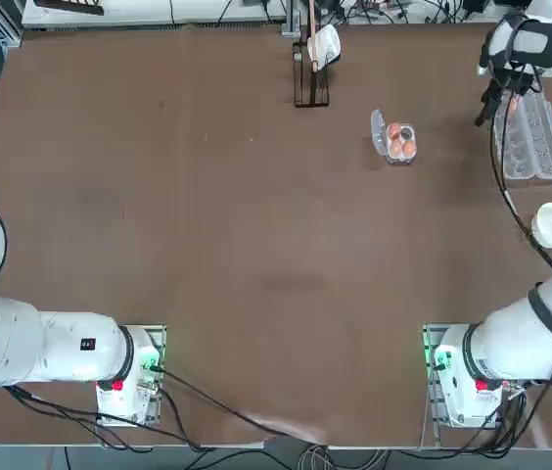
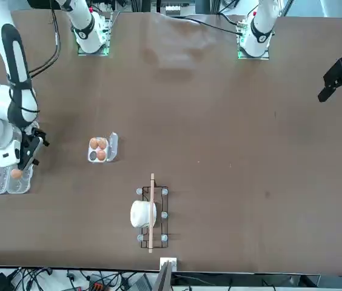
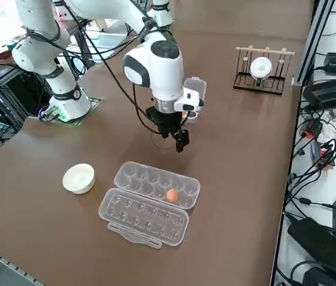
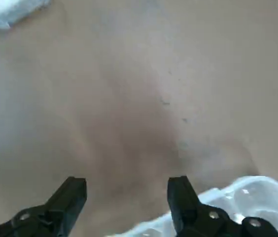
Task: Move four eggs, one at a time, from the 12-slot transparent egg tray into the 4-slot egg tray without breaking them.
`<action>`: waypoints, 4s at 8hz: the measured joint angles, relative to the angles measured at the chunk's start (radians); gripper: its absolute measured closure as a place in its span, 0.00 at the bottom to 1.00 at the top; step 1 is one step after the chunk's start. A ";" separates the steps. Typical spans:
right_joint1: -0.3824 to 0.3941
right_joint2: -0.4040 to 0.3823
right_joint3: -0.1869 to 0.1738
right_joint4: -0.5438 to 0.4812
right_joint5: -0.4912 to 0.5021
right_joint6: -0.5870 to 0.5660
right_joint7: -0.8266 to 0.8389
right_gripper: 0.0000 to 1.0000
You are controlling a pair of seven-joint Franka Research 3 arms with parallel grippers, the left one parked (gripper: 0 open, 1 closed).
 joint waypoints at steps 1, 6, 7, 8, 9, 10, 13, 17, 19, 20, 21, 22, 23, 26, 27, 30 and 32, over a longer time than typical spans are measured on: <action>-0.012 0.018 0.000 0.021 0.000 0.017 -0.056 0.00; -0.085 0.098 0.000 0.176 0.000 0.020 -0.340 0.00; -0.104 0.130 0.001 0.203 0.000 0.020 -0.381 0.00; -0.118 0.164 0.001 0.233 0.000 0.020 -0.418 0.00; -0.127 0.196 0.001 0.264 0.000 0.020 -0.442 0.00; -0.134 0.221 0.001 0.291 0.000 0.020 -0.462 0.00; -0.149 0.260 0.002 0.333 0.000 0.020 -0.507 0.00; -0.178 0.307 0.002 0.371 0.001 0.020 -0.532 0.00; -0.186 0.318 0.002 0.372 0.003 0.020 -0.538 0.00; -0.189 0.324 0.003 0.372 0.011 0.020 -0.546 0.00; -0.190 0.330 0.004 0.372 0.024 0.020 -0.556 0.01; -0.191 0.335 0.004 0.372 0.031 0.020 -0.564 0.02; -0.192 0.338 0.004 0.373 0.032 0.020 -0.567 0.03; -0.192 0.339 0.004 0.379 0.032 0.019 -0.571 0.05; -0.193 0.339 0.004 0.385 0.032 0.020 -0.573 0.07; -0.193 0.340 0.004 0.396 0.032 0.018 -0.585 0.10; -0.193 0.348 0.004 0.397 0.032 0.018 -0.586 0.12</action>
